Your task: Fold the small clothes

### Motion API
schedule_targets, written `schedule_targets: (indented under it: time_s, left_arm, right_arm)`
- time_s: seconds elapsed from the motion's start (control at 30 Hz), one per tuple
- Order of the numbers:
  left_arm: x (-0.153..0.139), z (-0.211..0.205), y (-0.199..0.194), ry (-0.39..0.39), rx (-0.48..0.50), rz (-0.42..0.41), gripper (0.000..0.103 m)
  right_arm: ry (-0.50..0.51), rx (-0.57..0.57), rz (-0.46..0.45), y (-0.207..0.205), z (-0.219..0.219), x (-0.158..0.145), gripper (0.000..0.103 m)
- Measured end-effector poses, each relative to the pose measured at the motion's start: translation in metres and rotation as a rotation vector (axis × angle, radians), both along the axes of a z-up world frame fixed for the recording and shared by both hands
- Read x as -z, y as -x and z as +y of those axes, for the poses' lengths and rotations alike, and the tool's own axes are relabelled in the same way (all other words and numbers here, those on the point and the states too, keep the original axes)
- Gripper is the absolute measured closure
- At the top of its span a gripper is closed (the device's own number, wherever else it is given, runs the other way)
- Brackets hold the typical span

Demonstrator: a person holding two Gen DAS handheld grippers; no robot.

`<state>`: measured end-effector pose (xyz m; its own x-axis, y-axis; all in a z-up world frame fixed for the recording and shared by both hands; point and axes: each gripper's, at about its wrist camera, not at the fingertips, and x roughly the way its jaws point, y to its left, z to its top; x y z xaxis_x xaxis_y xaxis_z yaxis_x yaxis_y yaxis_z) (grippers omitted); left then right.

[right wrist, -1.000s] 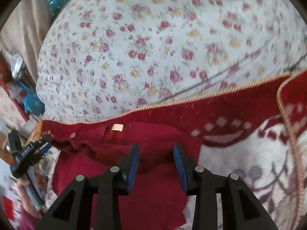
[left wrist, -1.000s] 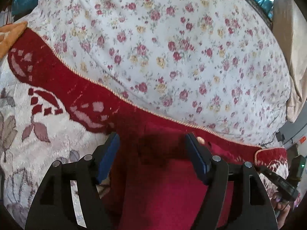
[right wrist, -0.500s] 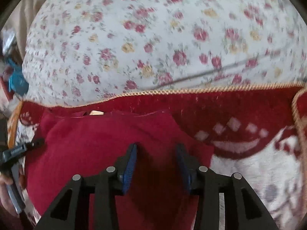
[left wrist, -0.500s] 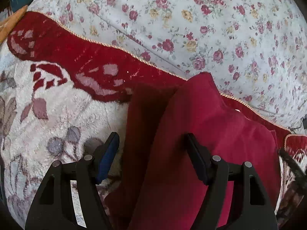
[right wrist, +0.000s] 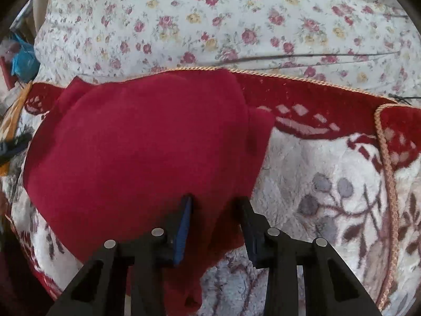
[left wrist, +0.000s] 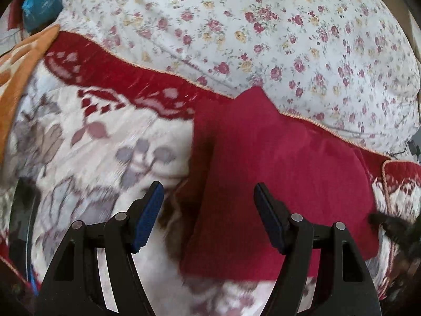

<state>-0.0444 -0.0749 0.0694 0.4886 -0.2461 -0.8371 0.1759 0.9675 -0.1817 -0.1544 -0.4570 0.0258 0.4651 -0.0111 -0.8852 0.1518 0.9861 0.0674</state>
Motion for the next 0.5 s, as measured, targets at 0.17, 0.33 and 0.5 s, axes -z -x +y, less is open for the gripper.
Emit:
schedule_targets:
  time_s: [0.17, 0.33, 0.5]
  left_arm:
    - [0.021, 0.01, 0.011, -0.03, -0.006, 0.038, 0.032]
    - [0.028, 0.009, 0.007, -0.016, 0.008, 0.043, 0.032]
    - [0.033, 0.01, 0.003, -0.02, 0.029, 0.054, 0.032]
  right_arm:
    - [-0.006, 0.007, -0.116, 0.005, 0.018, -0.037, 0.065]
    - [-0.166, -0.121, -0.149, -0.028, 0.075, -0.029, 0.059]
    - [-0.187, -0.218, -0.156, -0.084, 0.137, -0.009, 0.059]
